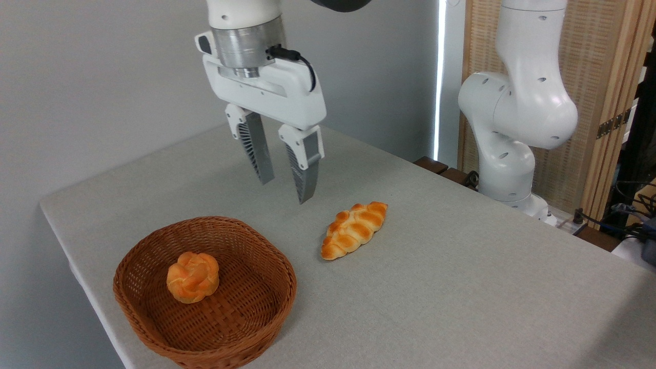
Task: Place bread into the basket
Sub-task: 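Move the open gripper over toward the braided bread roll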
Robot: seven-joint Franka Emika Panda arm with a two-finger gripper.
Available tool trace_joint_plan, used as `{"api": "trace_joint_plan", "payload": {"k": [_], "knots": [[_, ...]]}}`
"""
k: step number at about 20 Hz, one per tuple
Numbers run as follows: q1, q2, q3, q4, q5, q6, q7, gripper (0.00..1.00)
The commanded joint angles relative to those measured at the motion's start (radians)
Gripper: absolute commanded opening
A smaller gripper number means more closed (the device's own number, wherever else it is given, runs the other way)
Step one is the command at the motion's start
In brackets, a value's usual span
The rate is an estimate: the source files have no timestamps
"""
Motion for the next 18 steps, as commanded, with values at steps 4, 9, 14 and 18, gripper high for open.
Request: {"api": "trace_joint_plan", "payload": {"k": [4,9,14,18], "knots": [[0.003,-0.100,0.005,-0.119,0.005,0.002,0.011,1.00],[0.004,-0.172,0.005,-0.226,0.005,0.062,0.011,1.00],[0.004,-0.238,0.003,-0.331,0.005,0.138,0.013,1.00],[0.006,-0.283,0.003,-0.397,0.007,0.157,0.013,1.00]]}}
